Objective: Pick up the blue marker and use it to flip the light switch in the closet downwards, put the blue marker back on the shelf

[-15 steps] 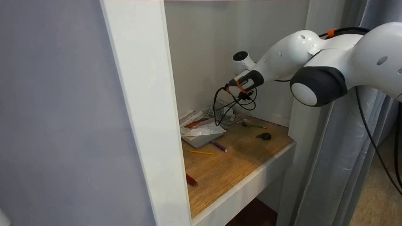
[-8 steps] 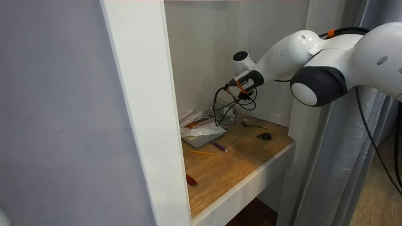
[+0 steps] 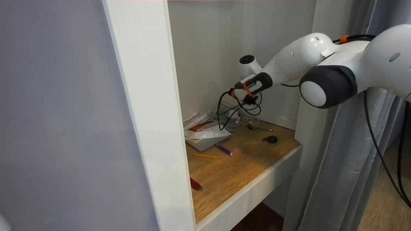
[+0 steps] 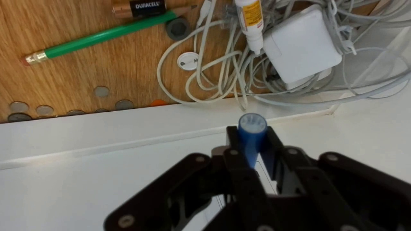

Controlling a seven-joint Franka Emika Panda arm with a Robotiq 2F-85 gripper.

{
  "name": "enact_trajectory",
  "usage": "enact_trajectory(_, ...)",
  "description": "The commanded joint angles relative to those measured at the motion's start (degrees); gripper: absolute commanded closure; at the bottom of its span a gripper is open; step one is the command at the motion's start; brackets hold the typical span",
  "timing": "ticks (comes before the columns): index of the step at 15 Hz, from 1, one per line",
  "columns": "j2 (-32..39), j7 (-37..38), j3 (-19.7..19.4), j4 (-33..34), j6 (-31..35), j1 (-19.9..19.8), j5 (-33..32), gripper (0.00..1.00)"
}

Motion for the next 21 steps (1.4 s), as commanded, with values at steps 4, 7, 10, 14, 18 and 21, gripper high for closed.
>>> enact_trajectory(4, 4.48, 0.42, 3.27, 9.67, -3.05, -4.49, -2.0, 0.95)
enact_trajectory(7, 6.24, 0.71, 3.69, 12.45, -3.73, -5.17, -2.24, 0.95)
enact_trajectory(10, 8.08, 1.41, 3.28, 14.95, -3.16, -5.61, -2.6, 0.95)
enact_trajectory(14, 10.23, 2.52, 2.76, 17.96, -3.0, -6.46, -3.15, 0.95)
enact_trajectory(18, 11.94, 4.09, 2.93, 20.8, -2.7, -7.81, -3.31, 0.95)
enact_trajectory(21, 12.6, 4.69, 1.19, 21.32, -1.44, -7.83, -1.65, 0.95)
